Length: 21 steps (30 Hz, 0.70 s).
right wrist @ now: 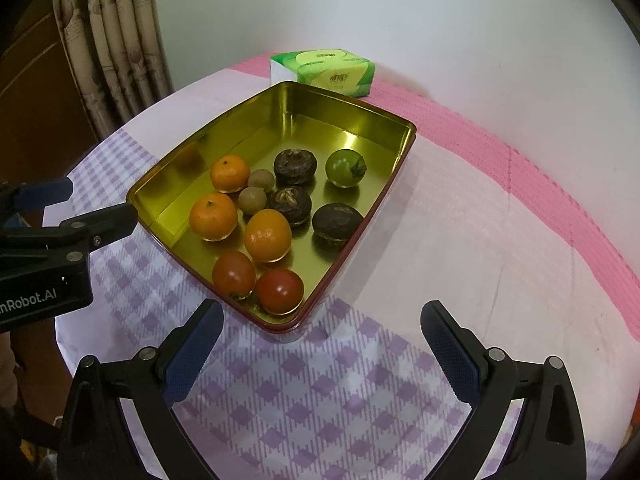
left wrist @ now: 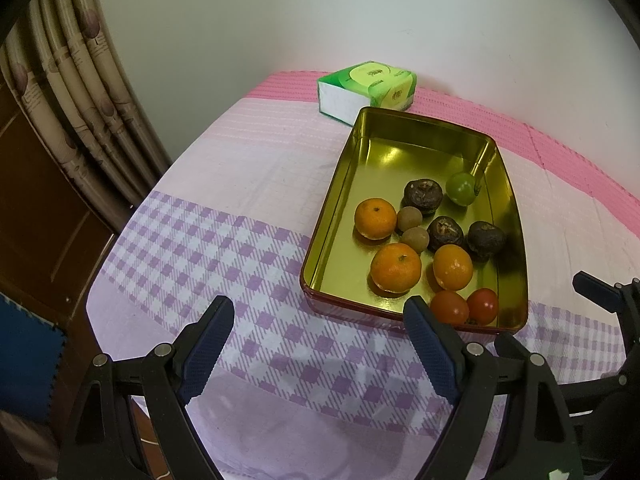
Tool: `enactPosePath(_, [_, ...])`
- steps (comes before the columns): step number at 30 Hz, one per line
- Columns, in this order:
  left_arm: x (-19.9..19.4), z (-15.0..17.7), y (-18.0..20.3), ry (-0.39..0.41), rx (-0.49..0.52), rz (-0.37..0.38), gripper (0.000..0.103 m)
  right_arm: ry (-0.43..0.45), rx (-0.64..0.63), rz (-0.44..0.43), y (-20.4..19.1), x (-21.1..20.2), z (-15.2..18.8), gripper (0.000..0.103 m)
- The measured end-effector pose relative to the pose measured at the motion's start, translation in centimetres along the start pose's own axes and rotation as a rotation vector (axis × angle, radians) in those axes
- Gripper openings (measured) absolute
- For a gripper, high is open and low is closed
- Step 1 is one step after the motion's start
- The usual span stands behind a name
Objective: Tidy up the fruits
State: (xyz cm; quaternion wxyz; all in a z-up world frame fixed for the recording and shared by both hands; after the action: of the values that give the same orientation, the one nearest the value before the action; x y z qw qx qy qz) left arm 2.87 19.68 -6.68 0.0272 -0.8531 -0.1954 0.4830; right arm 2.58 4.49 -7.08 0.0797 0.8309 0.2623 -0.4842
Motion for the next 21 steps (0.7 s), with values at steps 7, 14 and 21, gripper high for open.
enactPosePath(7, [0.17,0.08,0.06,-0.004,0.008,0.0,0.084,-0.008,0.001,0.001,0.06,0.26,0.09,0.099])
enactPosePath(14, [0.22,0.17,0.06,-0.005,0.014,0.004,0.084,-0.007,0.001,0.002,0.04,0.21,0.08,0.099])
enactPosePath(21, [0.16,0.12,0.14,-0.005,0.013,0.002,0.084,-0.007,0.0,0.0,-0.06,0.16,0.03,0.099])
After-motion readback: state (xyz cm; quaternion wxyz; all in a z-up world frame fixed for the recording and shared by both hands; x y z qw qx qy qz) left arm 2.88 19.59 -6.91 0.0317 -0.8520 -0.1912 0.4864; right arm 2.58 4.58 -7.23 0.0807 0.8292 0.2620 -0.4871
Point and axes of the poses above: each gripper's, at about its wrist camera, not at the fingertips, and x roughly the way its jaws point, y to its right, z to its underside, the point moved 10 cm from there along x, roughly the way its jaws point, and after that the axes turned 13 degrees about -z, right-handed, at the moved point
